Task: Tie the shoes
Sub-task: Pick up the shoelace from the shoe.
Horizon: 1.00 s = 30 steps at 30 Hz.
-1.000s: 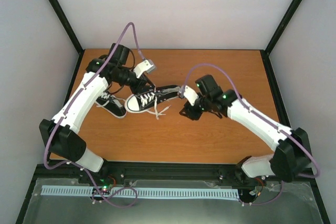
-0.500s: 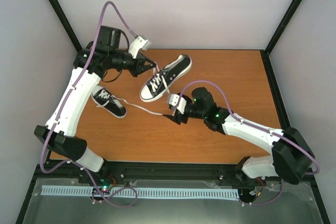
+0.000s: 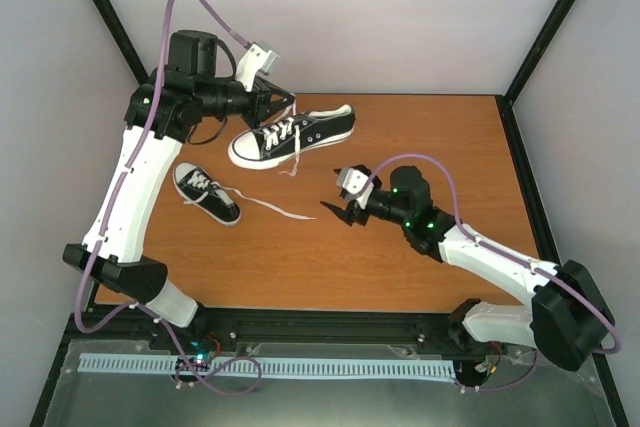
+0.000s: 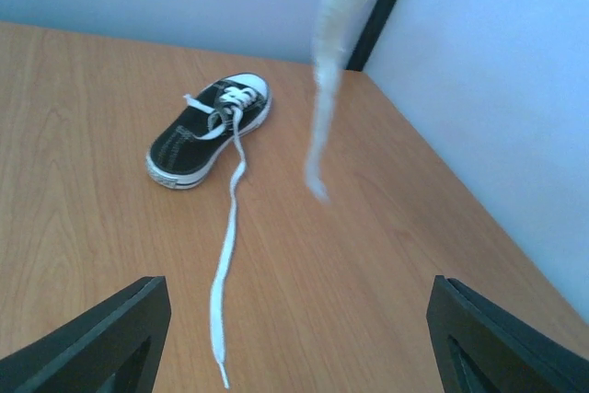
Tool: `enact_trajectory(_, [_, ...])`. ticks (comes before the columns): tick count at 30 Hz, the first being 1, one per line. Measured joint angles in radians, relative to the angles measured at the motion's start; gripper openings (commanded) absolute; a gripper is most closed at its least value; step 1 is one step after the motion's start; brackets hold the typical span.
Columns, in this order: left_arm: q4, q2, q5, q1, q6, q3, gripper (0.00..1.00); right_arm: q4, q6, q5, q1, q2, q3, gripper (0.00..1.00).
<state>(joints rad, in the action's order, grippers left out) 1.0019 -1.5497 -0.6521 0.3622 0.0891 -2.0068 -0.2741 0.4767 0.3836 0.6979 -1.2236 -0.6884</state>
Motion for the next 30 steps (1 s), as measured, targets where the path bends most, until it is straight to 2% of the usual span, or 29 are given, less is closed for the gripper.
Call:
enact_trajectory(2, [-0.001,-0.008,0.006,0.0,-0.005,-0.015,0.01,-0.004,-0.014,0.0,-0.023,0.026,0.016,0.97])
enact_trajectory(3, [0.0,-0.013,0.009,0.0,-0.008,-0.024,0.01,-0.008,-0.022,-0.005,-0.031,0.026,0.016,1.0])
enact_trajectory(7, [-0.002,-0.04,0.016,0.0,-0.027,-0.067,0.01,-0.023,-0.082,-0.003,-0.03,-0.048,-0.021,1.0])
enact_trajectory(15, [-0.016,-0.082,0.02,0.0,-0.071,-0.135,0.01,-0.172,-0.166,-0.012,0.021,-0.188,-0.068,0.96])
enact_trajectory(16, [-0.014,-0.085,0.02,0.0,-0.074,-0.144,0.01,-0.188,-0.175,-0.014,0.024,-0.21,-0.086,0.91])
enact_trajectory(18, [-0.015,-0.086,0.02,0.0,-0.079,-0.151,0.01,-0.216,-0.191,-0.029,0.03,-0.249,-0.119,0.66])
enact_trajectory(20, [-0.014,-0.086,0.019,0.0,-0.084,-0.163,0.01,-0.245,-0.205,-0.051,0.033,-0.287,-0.148,0.3])
enact_trajectory(21, [-0.014,-0.086,0.019,0.001,-0.085,-0.167,0.01,-0.257,-0.211,-0.068,0.033,-0.304,-0.159,0.06])
enact_trajectory(22, [-0.014,-0.086,0.018,0.002,-0.086,-0.176,0.01,-0.267,-0.212,-0.083,0.033,-0.318,-0.167,0.03])
enact_trajectory(26, [-0.014,-0.085,0.016,0.004,-0.085,-0.181,0.01,-0.272,-0.22,-0.116,0.032,-0.352,-0.19,0.03])
enact_trajectory(30, [-0.019,-0.073,0.044,0.004,-0.07,-0.15,0.01,-0.218,-0.226,-0.114,0.022,-0.303,-0.18,0.03])
